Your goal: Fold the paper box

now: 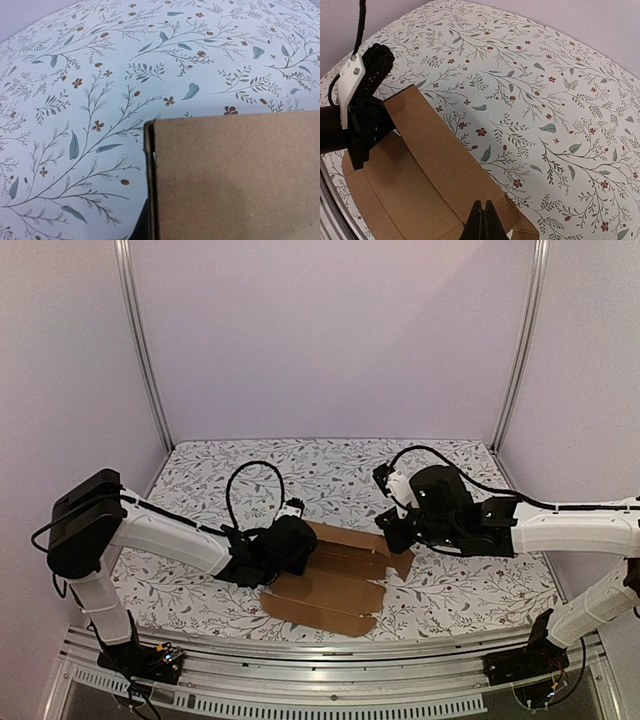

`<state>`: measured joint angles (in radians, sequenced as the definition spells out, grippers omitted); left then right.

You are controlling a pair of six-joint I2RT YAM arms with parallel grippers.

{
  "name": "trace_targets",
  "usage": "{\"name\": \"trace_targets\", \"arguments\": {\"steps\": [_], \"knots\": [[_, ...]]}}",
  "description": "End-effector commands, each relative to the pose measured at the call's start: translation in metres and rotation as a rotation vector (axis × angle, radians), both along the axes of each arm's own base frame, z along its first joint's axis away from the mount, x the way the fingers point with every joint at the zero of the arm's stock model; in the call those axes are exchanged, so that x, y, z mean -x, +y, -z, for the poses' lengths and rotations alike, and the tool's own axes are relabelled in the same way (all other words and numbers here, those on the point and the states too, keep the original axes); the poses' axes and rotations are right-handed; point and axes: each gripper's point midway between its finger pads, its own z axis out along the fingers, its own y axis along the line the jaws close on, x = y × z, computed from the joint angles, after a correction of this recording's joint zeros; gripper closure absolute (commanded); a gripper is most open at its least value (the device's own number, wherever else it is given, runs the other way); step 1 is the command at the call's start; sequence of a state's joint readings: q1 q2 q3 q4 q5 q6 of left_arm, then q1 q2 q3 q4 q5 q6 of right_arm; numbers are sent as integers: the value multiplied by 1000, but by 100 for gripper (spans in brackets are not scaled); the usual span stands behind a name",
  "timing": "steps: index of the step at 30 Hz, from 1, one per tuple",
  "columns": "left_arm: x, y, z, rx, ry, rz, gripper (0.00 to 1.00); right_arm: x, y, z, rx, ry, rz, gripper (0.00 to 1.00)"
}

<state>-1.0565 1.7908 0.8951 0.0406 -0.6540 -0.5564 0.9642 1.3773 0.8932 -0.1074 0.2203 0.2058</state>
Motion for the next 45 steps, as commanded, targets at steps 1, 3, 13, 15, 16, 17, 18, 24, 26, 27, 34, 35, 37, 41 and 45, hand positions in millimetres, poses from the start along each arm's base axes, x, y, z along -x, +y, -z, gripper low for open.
{"name": "trace_targets", "arguments": {"steps": [1, 3, 13, 15, 16, 17, 18, 24, 26, 27, 34, 35, 37, 41, 45], "knots": [[18, 5, -2, -51, 33, -62, 100, 4, -17, 29, 70, 61, 56, 100], [24, 6, 2, -63, 58, -69, 100, 2, -18, 34, 79, 71, 66, 100], [35, 17, 13, -68, 128, -107, 100, -2, -28, 69, 133, 123, 116, 100], [37, 18, 15, -62, 136, -109, 100, -3, -27, 74, 130, 134, 119, 100], [38, 18, 15, -58, 139, -110, 100, -3, -26, 76, 129, 139, 121, 100], [39, 18, 16, -55, 142, -111, 100, -4, -25, 79, 128, 143, 122, 100], [40, 18, 16, -52, 146, -110, 100, -4, -24, 83, 128, 150, 123, 100], [43, 16, 20, -39, 172, -102, 100, -5, -12, 93, 88, 179, 113, 100], [44, 15, 20, -32, 178, -101, 100, -5, -7, 96, 60, 196, 107, 100], [44, 13, 19, -27, 181, -98, 100, -4, -5, 97, 44, 206, 106, 100], [49, 5, 21, 5, 222, -79, 100, -8, 11, 90, -100, 221, 128, 100], [49, 4, 22, 11, 229, -75, 100, -8, 12, 89, -121, 225, 132, 100], [51, 0, 21, 24, 242, -65, 100, -9, 15, 84, -159, 222, 139, 100], [54, -7, 20, 57, 271, -49, 100, -10, 20, 70, -262, 222, 150, 100], [58, -17, 17, 102, 300, -21, 100, -12, 21, 60, -341, 212, 161, 100]]}}
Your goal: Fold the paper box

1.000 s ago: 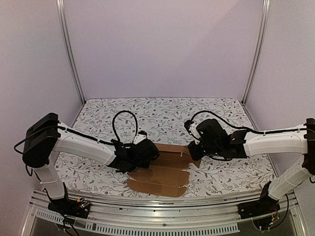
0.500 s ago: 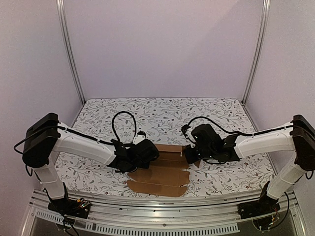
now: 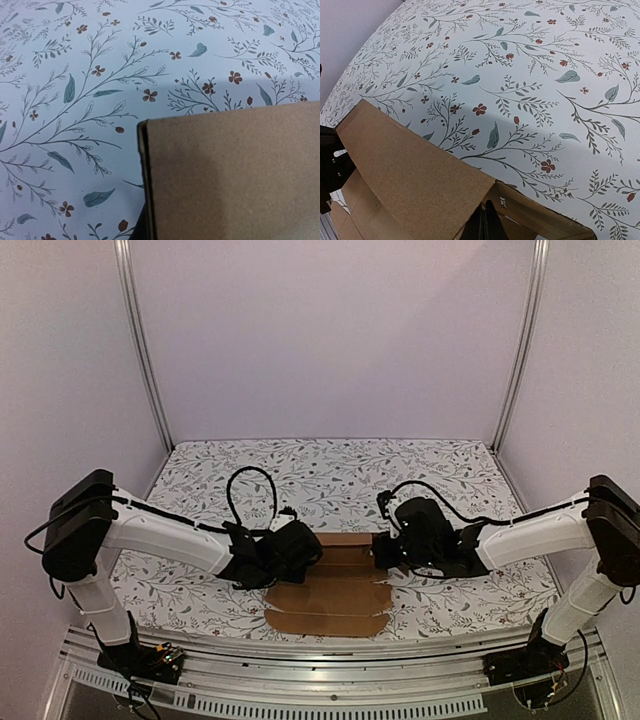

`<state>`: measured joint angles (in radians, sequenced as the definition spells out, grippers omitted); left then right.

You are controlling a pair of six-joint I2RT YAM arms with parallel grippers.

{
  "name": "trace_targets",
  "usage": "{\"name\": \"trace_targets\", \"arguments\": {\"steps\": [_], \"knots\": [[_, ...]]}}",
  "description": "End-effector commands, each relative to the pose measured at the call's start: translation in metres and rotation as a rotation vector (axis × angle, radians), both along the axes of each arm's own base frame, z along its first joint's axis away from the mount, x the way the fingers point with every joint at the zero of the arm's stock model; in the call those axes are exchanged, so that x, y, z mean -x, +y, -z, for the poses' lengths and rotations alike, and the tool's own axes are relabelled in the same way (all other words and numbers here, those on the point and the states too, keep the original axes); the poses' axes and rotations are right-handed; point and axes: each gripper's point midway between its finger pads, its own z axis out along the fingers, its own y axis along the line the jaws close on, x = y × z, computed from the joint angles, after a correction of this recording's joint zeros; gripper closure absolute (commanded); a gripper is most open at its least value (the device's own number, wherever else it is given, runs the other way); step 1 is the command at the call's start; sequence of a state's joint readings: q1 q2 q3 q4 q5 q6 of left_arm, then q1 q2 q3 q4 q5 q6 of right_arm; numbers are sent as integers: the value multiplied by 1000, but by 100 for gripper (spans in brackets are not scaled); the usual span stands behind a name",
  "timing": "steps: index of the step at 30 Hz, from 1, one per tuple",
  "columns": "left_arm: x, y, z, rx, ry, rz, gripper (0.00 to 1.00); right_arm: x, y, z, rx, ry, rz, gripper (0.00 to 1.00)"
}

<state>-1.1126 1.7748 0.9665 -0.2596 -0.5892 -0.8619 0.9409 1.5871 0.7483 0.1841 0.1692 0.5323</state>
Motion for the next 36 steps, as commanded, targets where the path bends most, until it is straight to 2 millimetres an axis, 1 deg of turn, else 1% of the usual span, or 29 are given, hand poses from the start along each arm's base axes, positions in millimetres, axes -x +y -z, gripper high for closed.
{"name": "trace_targets", "arguments": {"steps": [1, 5, 7, 14, 17, 21, 24, 27, 30, 31, 36], "knots": [[22, -22, 4, 70, 114, 95, 100, -4, 14, -33, -190, -39, 17, 100], [24, -29, 0, 112, 130, 120, 100, -2, 18, -48, -276, -50, 9, 100], [26, -32, -3, 140, 133, 133, 100, -1, 18, -59, -317, -67, 4, 100], [27, -33, -14, 203, 120, 147, 100, 6, 15, -93, -359, -124, -35, 100], [26, -35, -21, 256, 117, 151, 100, 10, 14, -102, -365, -130, -54, 100], [19, -25, -24, 286, 105, 126, 100, 17, 13, -118, -347, -141, -96, 100], [11, -17, -29, 304, 87, 107, 100, 24, 11, -127, -311, -151, -129, 100], [5, -10, -31, 307, 87, 101, 100, 32, 10, -141, -297, -175, -174, 100], [-2, 1, -34, 322, 86, 81, 100, 48, 15, -160, -317, -181, -256, 100], [-5, 5, -37, 336, 82, 71, 100, 52, 16, -163, -311, -180, -274, 100], [-16, 26, -54, 405, 56, 37, 100, 71, 12, -192, -332, -239, -360, 100]]}}
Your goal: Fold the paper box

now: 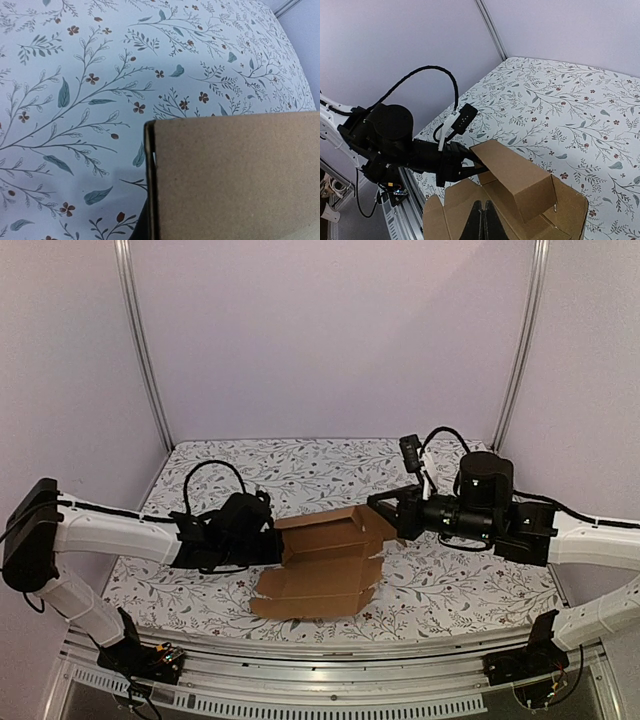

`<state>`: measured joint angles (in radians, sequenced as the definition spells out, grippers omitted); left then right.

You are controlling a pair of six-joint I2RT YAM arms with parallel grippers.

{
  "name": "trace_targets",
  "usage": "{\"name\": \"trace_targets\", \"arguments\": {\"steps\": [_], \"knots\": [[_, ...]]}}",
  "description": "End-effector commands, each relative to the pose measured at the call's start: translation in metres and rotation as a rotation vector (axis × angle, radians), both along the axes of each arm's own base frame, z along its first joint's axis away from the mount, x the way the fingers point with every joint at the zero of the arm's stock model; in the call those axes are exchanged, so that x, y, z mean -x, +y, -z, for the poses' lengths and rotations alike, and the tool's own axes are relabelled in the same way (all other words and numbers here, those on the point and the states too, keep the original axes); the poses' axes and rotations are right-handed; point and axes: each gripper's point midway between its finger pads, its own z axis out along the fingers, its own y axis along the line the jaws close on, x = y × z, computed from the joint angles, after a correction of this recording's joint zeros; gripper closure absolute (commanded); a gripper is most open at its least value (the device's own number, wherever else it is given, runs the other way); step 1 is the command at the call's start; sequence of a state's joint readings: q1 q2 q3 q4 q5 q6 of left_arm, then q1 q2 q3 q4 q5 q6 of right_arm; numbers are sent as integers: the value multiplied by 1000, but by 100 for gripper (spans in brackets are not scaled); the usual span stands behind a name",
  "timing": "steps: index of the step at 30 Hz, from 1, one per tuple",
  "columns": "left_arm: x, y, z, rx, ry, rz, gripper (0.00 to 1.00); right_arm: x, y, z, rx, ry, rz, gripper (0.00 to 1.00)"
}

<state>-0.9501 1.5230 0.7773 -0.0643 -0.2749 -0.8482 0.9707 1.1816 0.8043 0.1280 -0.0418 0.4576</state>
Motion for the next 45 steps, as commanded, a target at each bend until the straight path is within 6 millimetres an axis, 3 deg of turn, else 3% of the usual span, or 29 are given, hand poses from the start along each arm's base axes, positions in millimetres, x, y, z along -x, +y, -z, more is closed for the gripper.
{"name": "trace_targets", "arguments": {"steps": [1, 8, 13, 18, 25, 35, 45], "knots": [[-9, 14, -24, 78, -31, -9, 100, 27, -2, -21, 6, -63, -122, 100], [-8, 22, -52, 207, -45, 9, 100, 49, -12, -36, -17, -170, -210, 100], [-3, 17, -75, 372, -49, 34, 100, 65, -14, -46, -78, -241, -278, 100], [5, 3, -95, 512, -53, 94, 100, 68, -15, -56, -137, -313, -280, 100], [12, -11, -107, 617, -28, 148, 100, 61, -11, -71, -164, -360, -258, 100], [14, -15, -117, 646, -28, 172, 100, 56, -1, -100, -209, -418, -248, 100], [17, -19, -123, 668, -32, 200, 100, 49, 16, -105, -202, -424, -247, 100]]}}
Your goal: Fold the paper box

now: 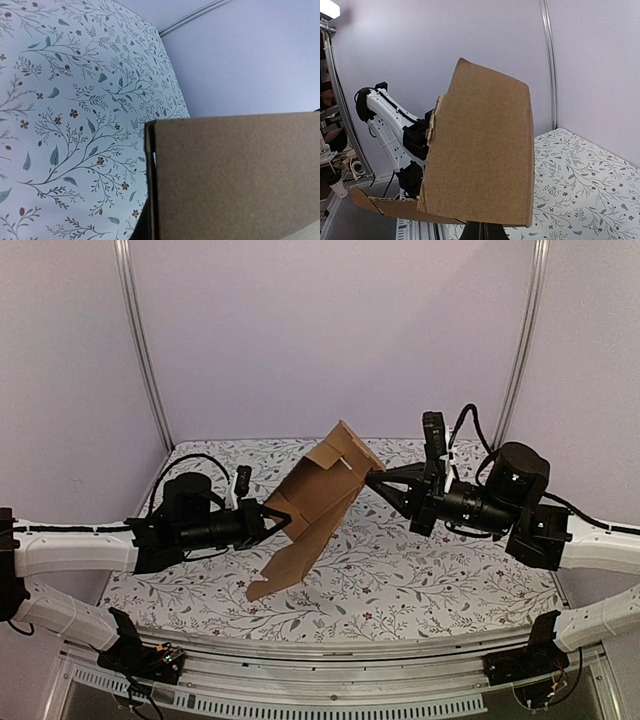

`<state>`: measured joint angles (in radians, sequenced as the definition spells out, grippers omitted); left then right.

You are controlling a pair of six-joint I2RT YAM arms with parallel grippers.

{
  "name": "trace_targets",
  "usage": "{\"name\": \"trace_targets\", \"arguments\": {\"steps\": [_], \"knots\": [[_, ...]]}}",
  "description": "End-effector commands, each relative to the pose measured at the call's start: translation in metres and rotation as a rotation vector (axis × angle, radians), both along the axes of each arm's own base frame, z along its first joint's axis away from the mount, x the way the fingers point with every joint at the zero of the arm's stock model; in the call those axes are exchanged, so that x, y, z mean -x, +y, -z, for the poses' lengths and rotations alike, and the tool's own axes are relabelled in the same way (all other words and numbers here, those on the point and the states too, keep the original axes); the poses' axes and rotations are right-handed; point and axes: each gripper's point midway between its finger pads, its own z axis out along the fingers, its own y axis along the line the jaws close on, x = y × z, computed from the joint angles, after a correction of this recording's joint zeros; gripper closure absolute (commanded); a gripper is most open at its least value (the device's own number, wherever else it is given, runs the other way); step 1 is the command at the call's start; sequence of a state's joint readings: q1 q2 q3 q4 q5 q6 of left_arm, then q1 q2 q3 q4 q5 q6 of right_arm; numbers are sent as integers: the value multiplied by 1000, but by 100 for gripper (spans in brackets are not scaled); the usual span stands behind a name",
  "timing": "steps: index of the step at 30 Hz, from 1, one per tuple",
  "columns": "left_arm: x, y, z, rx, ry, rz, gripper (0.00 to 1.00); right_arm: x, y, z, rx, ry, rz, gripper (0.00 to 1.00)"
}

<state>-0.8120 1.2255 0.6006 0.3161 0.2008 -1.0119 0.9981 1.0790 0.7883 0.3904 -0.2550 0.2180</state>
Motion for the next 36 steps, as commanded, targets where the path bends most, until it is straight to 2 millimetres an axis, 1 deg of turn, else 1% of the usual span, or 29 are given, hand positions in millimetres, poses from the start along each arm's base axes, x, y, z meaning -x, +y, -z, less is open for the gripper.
{"name": "trace_targets", "arguments": {"steps": [1, 9, 14, 18, 22, 26, 27, 28, 32, 36], "knots": [[-2, -1, -12, 39, -23, 10, 100, -3, 10, -8, -7, -25, 15, 100], [1, -5, -15, 50, -30, 40, 100, -10, 22, 1, 27, -22, 37, 100], [1, -4, -15, 30, -43, 43, 100, -16, 31, 21, 97, 17, 42, 100], [0, -1, -16, -13, -63, 37, 100, -18, 32, 46, 186, 49, 69, 100], [-3, 3, -21, -71, -97, 34, 100, -22, 26, 77, 313, 83, 110, 100], [-3, 4, -25, -120, -126, 46, 100, -25, 15, 104, 431, 103, 157, 100], [-3, 4, -26, -129, -129, 50, 100, -24, 10, 115, 479, 114, 164, 100], [-3, 4, -26, -136, -132, 54, 100, -23, 8, 121, 503, 117, 163, 100], [-3, 3, -30, -153, -144, 70, 100, -26, -7, 139, 573, 116, 217, 100], [-3, 3, -32, -164, -154, 79, 100, -27, -14, 150, 616, 119, 235, 100]]}}
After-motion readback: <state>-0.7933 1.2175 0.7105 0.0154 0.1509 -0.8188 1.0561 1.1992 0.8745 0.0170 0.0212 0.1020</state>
